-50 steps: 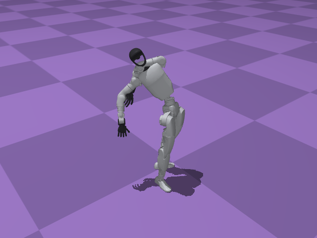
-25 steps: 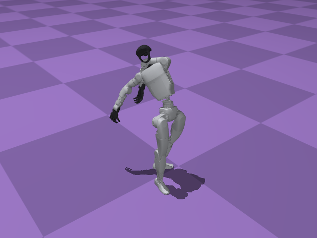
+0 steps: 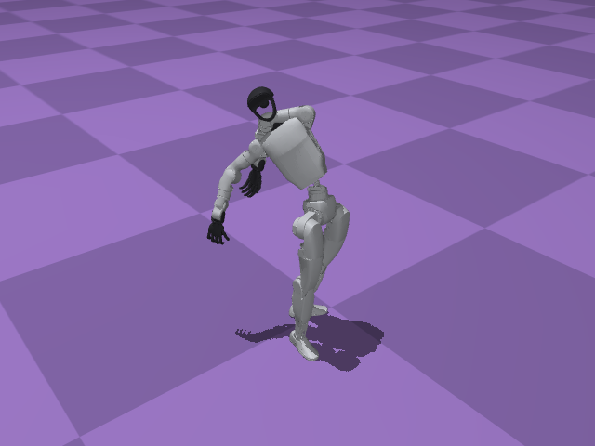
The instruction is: Upper body actions
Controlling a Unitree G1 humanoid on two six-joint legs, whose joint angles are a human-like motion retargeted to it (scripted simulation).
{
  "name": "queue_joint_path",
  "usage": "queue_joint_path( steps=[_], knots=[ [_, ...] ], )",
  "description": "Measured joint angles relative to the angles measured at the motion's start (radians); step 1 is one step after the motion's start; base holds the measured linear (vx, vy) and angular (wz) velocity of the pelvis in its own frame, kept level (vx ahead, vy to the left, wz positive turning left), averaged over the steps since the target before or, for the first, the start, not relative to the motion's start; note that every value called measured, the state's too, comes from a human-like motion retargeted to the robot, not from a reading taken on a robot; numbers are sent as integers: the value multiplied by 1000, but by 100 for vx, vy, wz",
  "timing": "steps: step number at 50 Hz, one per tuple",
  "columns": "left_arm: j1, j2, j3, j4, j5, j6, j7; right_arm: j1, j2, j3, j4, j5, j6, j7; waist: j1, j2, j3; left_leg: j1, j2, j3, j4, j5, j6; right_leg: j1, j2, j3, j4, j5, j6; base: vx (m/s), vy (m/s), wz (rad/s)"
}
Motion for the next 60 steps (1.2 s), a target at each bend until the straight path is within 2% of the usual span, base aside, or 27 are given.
queue_joint_path(
  steps=[16,26,33,45,60],
  knots=[
    [0,0,0,-18,-50,-1,17,-8,0,0,27,25,8,6,151,1,27,-93,-92,-334,21,34,104,182,-135,-286,-9,-94,28,25,16,121],
    [0,0,0,49,-138,31,104,-8,0,0,1,17,-6,2,265,-3,30,-169,-199,-564,50,71,167,297,-205,-499,-51,-102,70,15,26,105],
    [0,0,0,46,-156,31,136,-8,0,0,2,10,-6,1,348,0,21,-210,-272,-665,51,98,196,337,-247,-610,-69,-89,96,6,25,67],
    [0,0,0,79,-152,39,126,-7,0,0,-46,-4,-27,34,350,1,30,-234,-304,-704,37,120,215,335,-262,-667,-92,-56,111,1,5,17],
    [0,0,0,49,-101,44,110,19,0,0,-63,-105,-37,32,249,-5,-15,-191,-216,-549,13,81,182,223,-219,-514,-81,-20,78,-11,-16,-52]
  ],
)
